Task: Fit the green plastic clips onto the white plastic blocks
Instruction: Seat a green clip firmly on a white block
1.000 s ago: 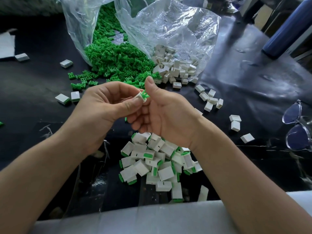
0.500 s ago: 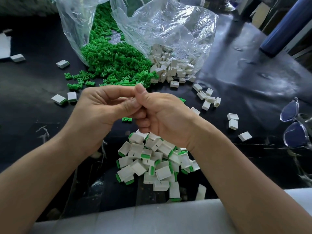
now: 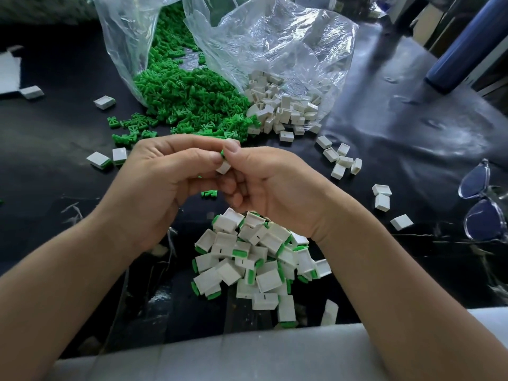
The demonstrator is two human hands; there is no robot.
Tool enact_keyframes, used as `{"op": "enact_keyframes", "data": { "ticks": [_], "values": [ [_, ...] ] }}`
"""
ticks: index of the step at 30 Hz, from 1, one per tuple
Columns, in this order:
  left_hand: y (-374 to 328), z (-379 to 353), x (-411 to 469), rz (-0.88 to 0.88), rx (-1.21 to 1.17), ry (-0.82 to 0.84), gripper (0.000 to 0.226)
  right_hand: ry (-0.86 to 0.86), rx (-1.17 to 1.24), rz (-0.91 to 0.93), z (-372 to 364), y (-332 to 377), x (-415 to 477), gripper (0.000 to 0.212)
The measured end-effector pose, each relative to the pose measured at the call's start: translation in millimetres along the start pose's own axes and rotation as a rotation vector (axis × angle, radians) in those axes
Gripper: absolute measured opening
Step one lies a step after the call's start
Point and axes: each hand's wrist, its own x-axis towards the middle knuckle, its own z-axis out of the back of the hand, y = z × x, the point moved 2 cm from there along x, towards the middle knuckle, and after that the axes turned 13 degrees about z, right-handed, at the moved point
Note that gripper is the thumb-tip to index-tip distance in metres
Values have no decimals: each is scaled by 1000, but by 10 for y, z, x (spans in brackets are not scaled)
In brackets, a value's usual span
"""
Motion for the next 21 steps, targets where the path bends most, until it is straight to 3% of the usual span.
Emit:
{"op": "enact_keyframes", "data": {
  "ticks": [7, 21],
  "values": [
    [14, 7, 0, 4, 10, -62, 20, 7, -51, 28, 6, -17, -15, 34],
    [23, -4, -1, 56, -58, -30, 11, -36, -238, 111, 15, -93, 26, 30]
  ]
}}
